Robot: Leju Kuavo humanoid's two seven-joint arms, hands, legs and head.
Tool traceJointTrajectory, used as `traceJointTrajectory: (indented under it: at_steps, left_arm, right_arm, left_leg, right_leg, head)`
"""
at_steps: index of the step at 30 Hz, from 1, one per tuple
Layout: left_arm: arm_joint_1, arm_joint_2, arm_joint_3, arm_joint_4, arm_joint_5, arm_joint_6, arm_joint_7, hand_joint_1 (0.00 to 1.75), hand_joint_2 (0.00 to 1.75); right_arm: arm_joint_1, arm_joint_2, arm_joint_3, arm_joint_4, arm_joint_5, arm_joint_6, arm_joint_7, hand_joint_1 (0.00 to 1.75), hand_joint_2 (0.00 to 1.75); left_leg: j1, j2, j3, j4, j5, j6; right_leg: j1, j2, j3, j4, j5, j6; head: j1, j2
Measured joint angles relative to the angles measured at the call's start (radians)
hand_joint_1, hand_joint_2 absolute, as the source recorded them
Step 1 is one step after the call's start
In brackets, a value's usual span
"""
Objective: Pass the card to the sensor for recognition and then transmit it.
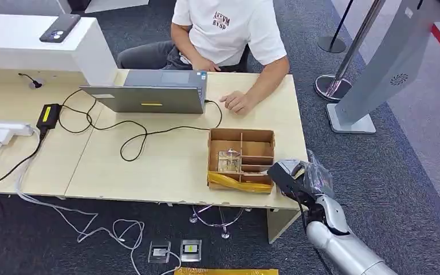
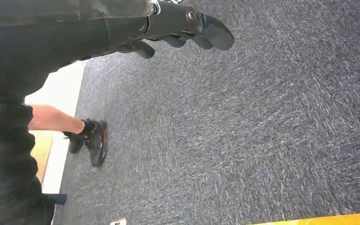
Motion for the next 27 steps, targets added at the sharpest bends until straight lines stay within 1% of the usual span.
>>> traceJointTrajectory:
  at_steps: [3,5,8,15,20,25,27]
  left_arm:
    - [-0.002,0.0,-0.003,0.0,0.0,-0.002,0.01,0.0,1.75]
    - [-0.003,0.0,-0.006,0.0,0.0,-0.004,0.017,0.0,1.75]
    - [-0.004,0.0,-0.008,0.0,0.0,-0.007,0.019,0.0,1.75]
    - [-0.005,0.0,-0.01,0.0,0.0,-0.007,0.019,0.0,1.75]
    - [-0.008,0.0,-0.012,0.0,0.0,-0.007,0.019,0.0,1.75]
    - [-0.01,-0.001,-0.028,0.0,0.0,-0.008,0.019,0.0,1.75]
    - [-0.01,-0.001,-0.034,0.0,0.0,-0.01,0.019,0.0,1.75]
  right_arm:
    - [-0.001,0.0,-0.002,-0.001,0.01,-0.025,0.006,1.75,1.75]
    - [-0.002,-0.004,-0.008,-0.014,0.015,-0.019,0.028,1.75,1.75]
    - [-0.002,-0.01,-0.016,-0.027,0.018,-0.007,0.043,1.75,1.75]
    - [-0.006,-0.012,-0.028,-0.055,0.032,-0.023,0.036,1.75,1.75]
    - [-0.049,-0.011,-0.042,-0.09,0.054,-0.022,0.029,1.75,1.75]
    - [-0.116,-0.011,-0.055,-0.122,0.063,-0.013,0.03,1.75,1.75]
    - [-0.133,-0.011,-0.057,-0.132,0.086,-0.015,0.027,1.75,1.75]
  left_leg:
    - [0.0,0.0,0.0,0.0,0.0,0.0]
    - [0.0,0.0,0.0,0.0,0.0,0.0]
    - [0.0,0.0,0.0,0.0,0.0,0.0]
    - [0.0,0.0,-0.001,0.0,0.0,0.0]
    - [0.0,0.0,-0.001,0.0,0.0,0.0]
    - [0.0,0.0,0.0,0.0,0.0,0.0]
    - [0.0,0.0,-0.001,0.0,0.0,0.0]
  right_leg:
    - [0.0,0.0,0.0,0.0,0.0,0.0]
    - [0.0,0.0,0.0,0.0,0.0,0.0]
    - [0.0,0.0,0.0,0.0,0.0,0.0]
    - [0.0,0.0,0.0,0.0,0.0,0.0]
    - [0.0,0.0,0.0,0.0,0.0,0.0]
    - [0.0,0.0,0.0,0.0,0.0,0.0]
    - [0.0,0.0,0.0,0.0,0.001,0.0]
  head:
    - [0.0,0.0]
    - [0.0,0.0]
    - [0.0,0.0]
    - [0.0,0.0]
    - [0.0,0.0]
    - [0.0,0.0]
    - [0.0,0.0]
